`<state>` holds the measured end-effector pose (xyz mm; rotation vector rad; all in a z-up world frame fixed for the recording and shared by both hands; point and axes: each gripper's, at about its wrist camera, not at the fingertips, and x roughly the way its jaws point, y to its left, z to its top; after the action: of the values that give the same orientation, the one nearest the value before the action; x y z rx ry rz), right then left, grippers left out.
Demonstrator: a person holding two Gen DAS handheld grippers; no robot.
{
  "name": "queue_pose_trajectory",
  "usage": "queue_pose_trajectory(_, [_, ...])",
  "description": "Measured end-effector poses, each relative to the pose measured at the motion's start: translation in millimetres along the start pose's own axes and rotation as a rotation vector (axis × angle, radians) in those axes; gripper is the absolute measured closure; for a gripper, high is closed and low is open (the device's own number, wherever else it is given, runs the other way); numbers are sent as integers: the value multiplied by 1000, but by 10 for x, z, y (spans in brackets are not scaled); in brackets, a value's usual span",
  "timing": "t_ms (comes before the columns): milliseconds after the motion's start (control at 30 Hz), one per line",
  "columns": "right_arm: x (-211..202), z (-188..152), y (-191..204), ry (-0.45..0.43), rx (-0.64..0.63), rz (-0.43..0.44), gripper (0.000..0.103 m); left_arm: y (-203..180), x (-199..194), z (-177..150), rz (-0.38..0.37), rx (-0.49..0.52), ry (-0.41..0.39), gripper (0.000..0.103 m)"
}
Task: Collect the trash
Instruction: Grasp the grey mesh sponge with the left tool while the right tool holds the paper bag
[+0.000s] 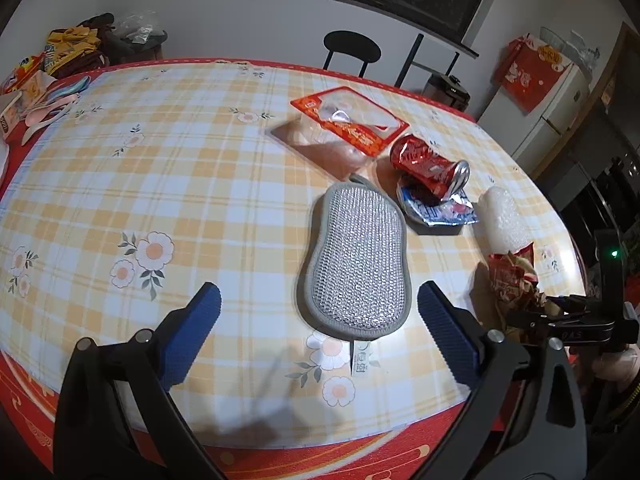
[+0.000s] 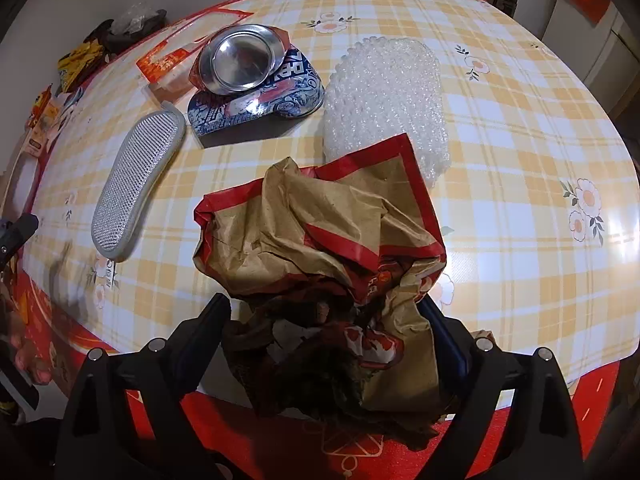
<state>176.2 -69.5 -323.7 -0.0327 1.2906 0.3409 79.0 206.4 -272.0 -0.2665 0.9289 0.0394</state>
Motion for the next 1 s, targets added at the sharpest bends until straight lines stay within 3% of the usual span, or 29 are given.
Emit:
queue_pose_trajectory(233, [-44, 8, 23, -12, 6, 21, 17, -120, 134, -25, 9, 65, 48, 6])
queue_pose_trajectory(433, [-255, 7, 38, -52, 15, 56, 17, -326, 348, -15, 33, 175, 89, 6])
queue_pose_trajectory(667, [-521, -3, -24, -109, 37, 82, 17, -591, 644, 133, 38, 237, 98, 6])
queue_pose_trajectory(800, [-597, -21, -99, -131, 61, 88, 17, -761, 852, 194, 105, 307, 110, 6])
queue_pose_trajectory(1000, [-645, -73, -207, -146, 92, 90, 17, -915, 1180, 178, 269, 409, 163, 6])
